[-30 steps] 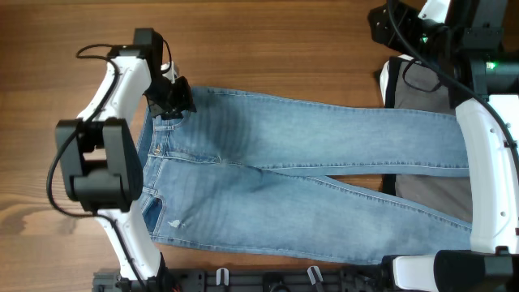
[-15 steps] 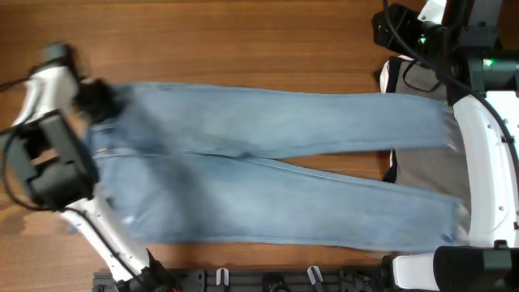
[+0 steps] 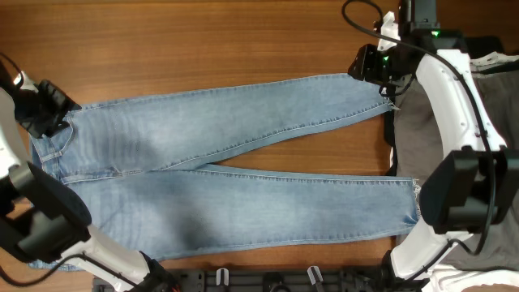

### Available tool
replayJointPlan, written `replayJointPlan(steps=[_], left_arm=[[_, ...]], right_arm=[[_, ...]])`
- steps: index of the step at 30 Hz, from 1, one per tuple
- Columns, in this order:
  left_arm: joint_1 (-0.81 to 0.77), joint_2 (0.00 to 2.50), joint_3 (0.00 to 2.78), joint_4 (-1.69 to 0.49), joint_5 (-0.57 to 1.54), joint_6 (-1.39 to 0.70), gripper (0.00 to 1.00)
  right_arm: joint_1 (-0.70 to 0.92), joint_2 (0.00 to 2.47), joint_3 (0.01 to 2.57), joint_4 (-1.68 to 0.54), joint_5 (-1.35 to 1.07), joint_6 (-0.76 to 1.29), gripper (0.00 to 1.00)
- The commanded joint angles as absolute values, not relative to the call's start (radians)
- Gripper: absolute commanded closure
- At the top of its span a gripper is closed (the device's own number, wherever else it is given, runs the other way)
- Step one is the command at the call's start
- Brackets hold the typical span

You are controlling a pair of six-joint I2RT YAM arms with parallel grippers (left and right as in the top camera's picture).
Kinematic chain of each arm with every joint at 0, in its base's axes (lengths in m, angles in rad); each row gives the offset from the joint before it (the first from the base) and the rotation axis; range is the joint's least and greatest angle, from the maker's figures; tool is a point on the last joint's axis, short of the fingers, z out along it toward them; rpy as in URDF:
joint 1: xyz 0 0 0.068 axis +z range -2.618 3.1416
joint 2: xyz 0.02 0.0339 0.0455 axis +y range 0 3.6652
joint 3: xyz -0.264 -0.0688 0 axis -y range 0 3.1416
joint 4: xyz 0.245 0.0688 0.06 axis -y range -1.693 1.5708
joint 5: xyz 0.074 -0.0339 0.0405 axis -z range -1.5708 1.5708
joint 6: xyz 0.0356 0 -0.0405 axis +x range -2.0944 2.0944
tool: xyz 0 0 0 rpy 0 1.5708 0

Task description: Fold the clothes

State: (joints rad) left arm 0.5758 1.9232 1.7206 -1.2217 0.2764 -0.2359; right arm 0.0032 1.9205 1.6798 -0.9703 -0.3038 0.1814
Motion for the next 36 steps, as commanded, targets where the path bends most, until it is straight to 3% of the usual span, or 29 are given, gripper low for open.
replayJointPlan(steps=[1,4,6,9,13,16,22,26,29,32,36], left_arm=[[0.527,1.884,1.723,-1.272,0.287,-0.215,0.72],[0.458,1.886,1.691,-1.285,0.175,-0.219,0.89],[0.416,1.887,1.637,-1.282,-0.014,-0.337,0.83],[0.413,1.887,1.509,-1.218,-0.046,-0.399,0.82],[0.414,1.889,1.293,-0.999,-0.002,-0.405,0.92],[0.399,1.903,1.137,-0.742,0.086,-0.406,0.95],[0.257,2.022,1.073,-0.275,0.26,-0.568,0.96],[0.185,2.032,1.101,-0.029,0.253,-0.641,0.95],[0.216,2.023,1.226,-0.137,0.255,-0.616,0.86],[0.291,1.974,1.425,-0.444,0.257,-0.458,0.69],[0.408,1.89,1.618,-0.837,0.258,-0.326,0.49]], right_arm=[[0.017,1.978,1.687,-0.97,-0.383,0.158,0.73],[0.054,2.056,1.687,-0.965,-0.45,0.157,0.84],[0.101,2.128,1.687,-0.952,-0.484,0.16,0.84],[0.148,2.215,1.687,-0.887,-0.48,0.246,0.91],[0.16,2.295,1.687,-0.806,-0.463,0.392,0.96],[0.16,2.369,1.686,-0.779,-0.31,0.599,0.96],[0.135,2.407,1.688,-0.496,-0.276,0.682,0.96],[0.104,2.407,1.688,-0.369,-0.303,0.622,0.95],[0.089,2.371,1.71,-0.336,-0.368,0.469,0.95],[0.057,2.257,1.729,-0.387,-0.368,0.445,0.81],[0.006,2.1,1.729,-0.667,-0.36,0.443,0.8]])
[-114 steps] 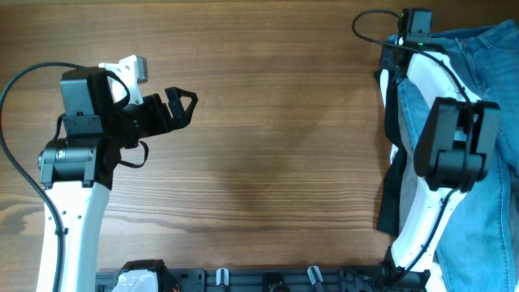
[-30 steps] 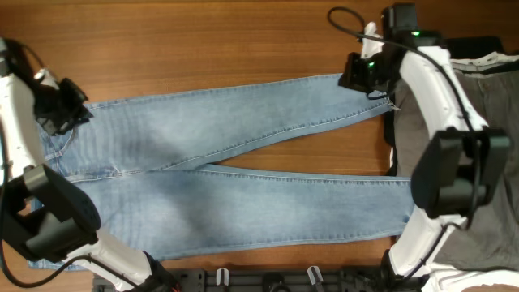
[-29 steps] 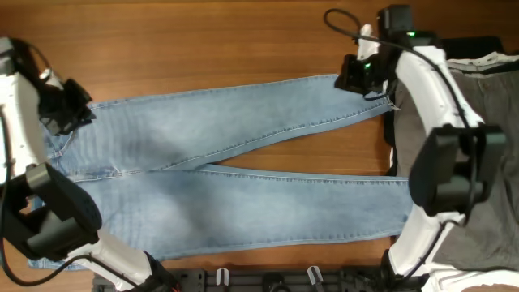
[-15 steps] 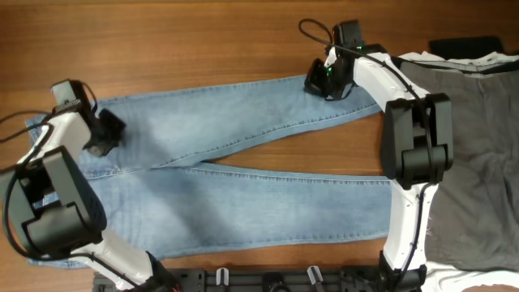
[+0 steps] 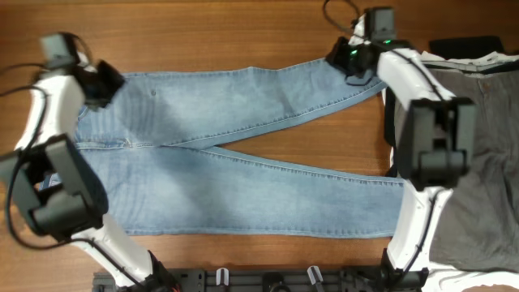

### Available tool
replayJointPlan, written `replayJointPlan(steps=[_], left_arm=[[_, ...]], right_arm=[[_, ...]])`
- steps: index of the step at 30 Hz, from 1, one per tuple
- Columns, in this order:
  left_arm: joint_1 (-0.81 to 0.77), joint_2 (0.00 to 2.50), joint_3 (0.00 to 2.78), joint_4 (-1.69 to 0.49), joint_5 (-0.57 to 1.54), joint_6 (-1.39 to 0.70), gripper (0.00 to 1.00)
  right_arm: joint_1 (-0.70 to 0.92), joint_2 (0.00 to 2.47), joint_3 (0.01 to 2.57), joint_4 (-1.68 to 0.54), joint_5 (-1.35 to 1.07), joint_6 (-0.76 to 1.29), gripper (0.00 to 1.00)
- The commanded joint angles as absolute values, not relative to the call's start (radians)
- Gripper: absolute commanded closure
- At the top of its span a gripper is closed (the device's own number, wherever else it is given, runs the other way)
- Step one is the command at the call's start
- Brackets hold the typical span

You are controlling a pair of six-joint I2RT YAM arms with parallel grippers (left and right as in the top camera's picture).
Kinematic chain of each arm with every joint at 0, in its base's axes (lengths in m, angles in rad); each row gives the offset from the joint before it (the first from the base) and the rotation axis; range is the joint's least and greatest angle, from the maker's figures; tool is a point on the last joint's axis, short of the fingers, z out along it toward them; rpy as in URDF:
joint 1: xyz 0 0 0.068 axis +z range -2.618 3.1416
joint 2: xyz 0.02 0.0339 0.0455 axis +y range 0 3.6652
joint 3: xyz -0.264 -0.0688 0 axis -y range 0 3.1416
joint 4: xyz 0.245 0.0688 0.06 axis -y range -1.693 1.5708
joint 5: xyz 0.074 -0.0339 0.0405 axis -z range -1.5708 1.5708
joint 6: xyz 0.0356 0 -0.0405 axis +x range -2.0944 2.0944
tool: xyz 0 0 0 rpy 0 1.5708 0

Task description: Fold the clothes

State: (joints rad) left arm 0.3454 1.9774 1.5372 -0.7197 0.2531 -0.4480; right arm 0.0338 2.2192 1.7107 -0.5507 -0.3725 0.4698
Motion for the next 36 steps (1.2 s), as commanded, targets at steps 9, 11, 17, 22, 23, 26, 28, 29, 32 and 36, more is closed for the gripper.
replayJointPlan(steps=[9,11,17,22,23,26,28,29,32,36], left_arm=[[0.475,1.818,1.62,-1.191,0.222,-0.121,0.11],[0.476,1.818,1.617,-1.194,0.163,-0.112,0.01],[0.543,1.819,1.603,-1.237,0.13,-0.166,0.06],[0.609,1.819,1.553,-1.267,0.131,-0.164,0.02],[0.609,1.819,1.549,-1.269,0.13,-0.164,0.02],[0.609,1.819,1.548,-1.268,0.129,-0.16,0.01],[0.609,1.819,1.548,-1.268,0.129,-0.16,0.0],[0.609,1.819,1.548,-1.265,0.129,-0.161,0.0],[0.609,1.819,1.547,-1.293,0.129,-0.163,0.06],[0.687,1.819,1.523,-1.396,0.008,-0.295,0.15]], right_arm=[[0.007,2.302,1.608,-0.732,-0.147,0.501,0.96],[-0.031,2.32,1.608,-0.682,-0.148,0.513,0.96],[-0.103,2.291,1.677,-0.612,-0.326,0.414,0.96],[-0.101,2.208,1.678,-0.876,-0.333,0.393,0.28],[-0.102,2.209,1.674,-0.936,-0.315,0.394,0.24],[-0.102,2.213,1.636,-0.96,-0.216,0.396,0.23],[-0.101,2.219,1.626,-0.894,-0.218,0.395,0.28],[-0.098,2.222,1.626,-0.825,-0.217,0.394,0.36],[-0.107,2.197,1.662,-0.673,-0.383,0.287,0.41],[-0.111,1.987,1.703,-0.686,-0.447,0.26,0.32]])
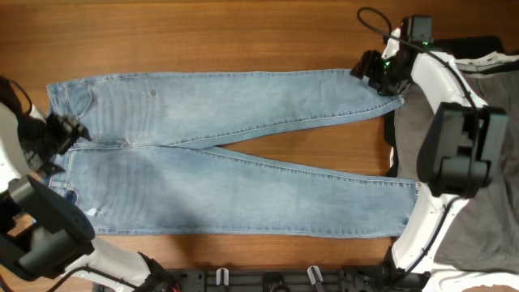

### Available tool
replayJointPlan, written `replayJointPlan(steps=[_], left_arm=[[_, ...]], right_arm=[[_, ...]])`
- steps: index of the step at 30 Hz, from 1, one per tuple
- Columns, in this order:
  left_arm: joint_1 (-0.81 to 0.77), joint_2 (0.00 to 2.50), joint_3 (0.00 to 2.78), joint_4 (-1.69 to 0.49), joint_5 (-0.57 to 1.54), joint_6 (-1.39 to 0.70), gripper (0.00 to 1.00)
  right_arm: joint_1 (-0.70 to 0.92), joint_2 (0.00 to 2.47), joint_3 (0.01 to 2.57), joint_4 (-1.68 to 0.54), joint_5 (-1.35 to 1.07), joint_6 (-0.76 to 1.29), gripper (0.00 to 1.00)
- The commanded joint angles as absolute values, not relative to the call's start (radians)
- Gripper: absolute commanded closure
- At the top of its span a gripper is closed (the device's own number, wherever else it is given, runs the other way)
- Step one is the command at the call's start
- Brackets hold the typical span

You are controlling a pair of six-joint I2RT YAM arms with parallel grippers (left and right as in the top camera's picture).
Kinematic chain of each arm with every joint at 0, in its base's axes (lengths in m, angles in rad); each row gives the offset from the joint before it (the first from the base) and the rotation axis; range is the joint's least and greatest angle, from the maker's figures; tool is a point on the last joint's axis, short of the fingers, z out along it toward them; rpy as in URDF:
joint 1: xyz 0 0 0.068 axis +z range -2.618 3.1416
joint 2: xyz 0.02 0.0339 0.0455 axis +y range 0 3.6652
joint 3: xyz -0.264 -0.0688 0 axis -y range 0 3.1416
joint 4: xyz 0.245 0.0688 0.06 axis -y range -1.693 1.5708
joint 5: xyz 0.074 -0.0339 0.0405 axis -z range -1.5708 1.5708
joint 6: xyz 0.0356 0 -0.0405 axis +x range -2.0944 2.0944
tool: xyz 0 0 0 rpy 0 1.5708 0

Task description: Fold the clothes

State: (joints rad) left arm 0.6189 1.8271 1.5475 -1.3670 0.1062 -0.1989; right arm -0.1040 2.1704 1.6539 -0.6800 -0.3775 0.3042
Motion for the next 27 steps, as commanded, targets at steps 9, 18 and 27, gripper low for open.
replayJointPlan(steps=[9,18,27], left_arm=[[1.107,1.819,1.474,-1.317,0.012,-0.294,0.21],[1.142,1.819,1.112,-0.833,0.126,-0.111,0.43],[1.142,1.84,1.049,-0.719,0.095,-0.103,0.51]], right_arm=[[-0.109,1.751,1.7,-1.053,-0.45,0.289,0.32],[-0.097,1.765,1.613,-1.165,-0.441,0.288,0.26],[-0.097,1.765,1.453,-1.171,-0.38,0.291,0.26]])
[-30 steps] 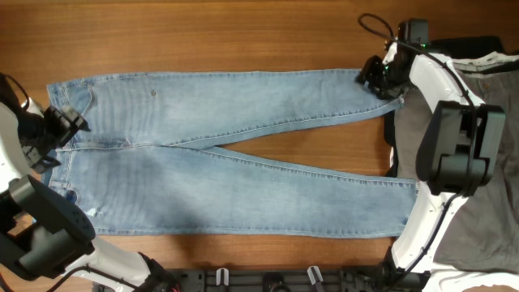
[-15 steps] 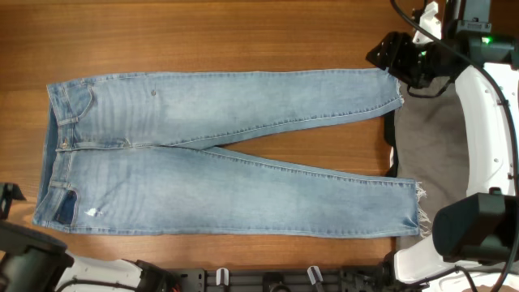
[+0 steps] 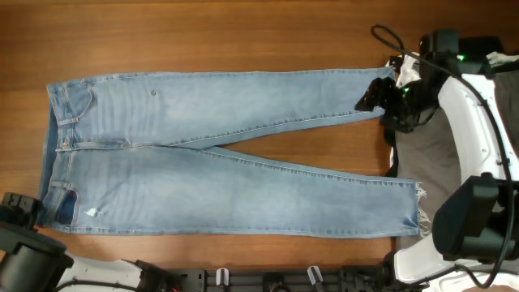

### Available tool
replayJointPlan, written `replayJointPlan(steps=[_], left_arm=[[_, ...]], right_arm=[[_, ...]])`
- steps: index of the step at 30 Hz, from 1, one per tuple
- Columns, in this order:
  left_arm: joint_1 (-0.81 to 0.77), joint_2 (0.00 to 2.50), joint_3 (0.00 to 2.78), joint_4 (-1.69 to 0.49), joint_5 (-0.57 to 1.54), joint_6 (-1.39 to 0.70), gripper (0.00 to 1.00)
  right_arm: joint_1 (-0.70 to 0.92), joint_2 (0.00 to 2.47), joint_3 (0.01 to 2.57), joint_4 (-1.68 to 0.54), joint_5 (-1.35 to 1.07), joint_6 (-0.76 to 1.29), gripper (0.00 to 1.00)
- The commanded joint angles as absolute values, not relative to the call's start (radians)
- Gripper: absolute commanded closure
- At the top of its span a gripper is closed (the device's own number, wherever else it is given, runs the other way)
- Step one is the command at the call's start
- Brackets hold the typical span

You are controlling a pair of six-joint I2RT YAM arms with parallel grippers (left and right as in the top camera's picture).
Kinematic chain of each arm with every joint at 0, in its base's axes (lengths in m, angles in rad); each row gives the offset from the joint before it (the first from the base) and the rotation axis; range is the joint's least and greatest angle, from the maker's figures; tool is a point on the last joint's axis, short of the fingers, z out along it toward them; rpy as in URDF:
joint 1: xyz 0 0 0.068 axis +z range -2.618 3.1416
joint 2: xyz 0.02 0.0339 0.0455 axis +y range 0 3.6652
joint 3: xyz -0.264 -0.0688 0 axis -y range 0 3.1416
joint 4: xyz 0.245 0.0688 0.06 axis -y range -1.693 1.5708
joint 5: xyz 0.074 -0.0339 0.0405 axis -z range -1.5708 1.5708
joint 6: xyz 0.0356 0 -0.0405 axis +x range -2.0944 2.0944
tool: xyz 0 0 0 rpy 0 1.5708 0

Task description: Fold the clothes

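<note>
Light blue jeans [image 3: 211, 154] lie flat on the wooden table [image 3: 243, 32], waistband [image 3: 58, 122] at the left and both legs pointing right. The upper leg's hem [image 3: 388, 78] is at the far right; the lower leg's frayed hem [image 3: 413, 212] is nearer the front. My right gripper [image 3: 375, 97] sits over the lower corner of the upper hem, and its jaws are too dark to read. My left gripper [image 3: 15, 209] is at the front left, beside the waistband's near corner, half cut off by the frame edge.
A grey garment [image 3: 434, 150] lies on the right of the table, under my right arm. A dark garment [image 3: 474, 42] and a light one [image 3: 504, 63] lie at the back right. A rack of fixtures [image 3: 268, 280] runs along the front edge.
My left gripper has gone from the middle of the waistband to the front left corner. My right gripper has shifted from the top of the upper hem toward its lower corner. The jeans stay flat.
At first the jeans lay slanted, my grippers at the waistband's far corner and the upper hem. Then both were farther back with those ends. Later the upper leg lay straight across the table. Now the jeans are spread flat and my left gripper is off them.
</note>
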State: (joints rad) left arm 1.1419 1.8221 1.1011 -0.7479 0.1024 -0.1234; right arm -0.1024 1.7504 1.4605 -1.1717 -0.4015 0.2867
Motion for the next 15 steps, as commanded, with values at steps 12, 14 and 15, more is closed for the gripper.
replayJointPlan(steps=[12,14,15], left_arm=[[1.142,1.834,1.078,-0.731,0.07,-0.199,0.96],[1.142,1.833,1.078,-0.742,0.072,-0.221,0.96],[1.141,1.833,1.078,-0.743,0.073,-0.221,0.96]], right_arm=[[-0.108,1.765,1.403,-1.197,-0.16,0.399,0.57],[-0.096,1.765,1.316,-1.196,-0.321,0.355,0.73],[-0.079,1.765,1.272,-1.195,-0.387,0.34,0.83]])
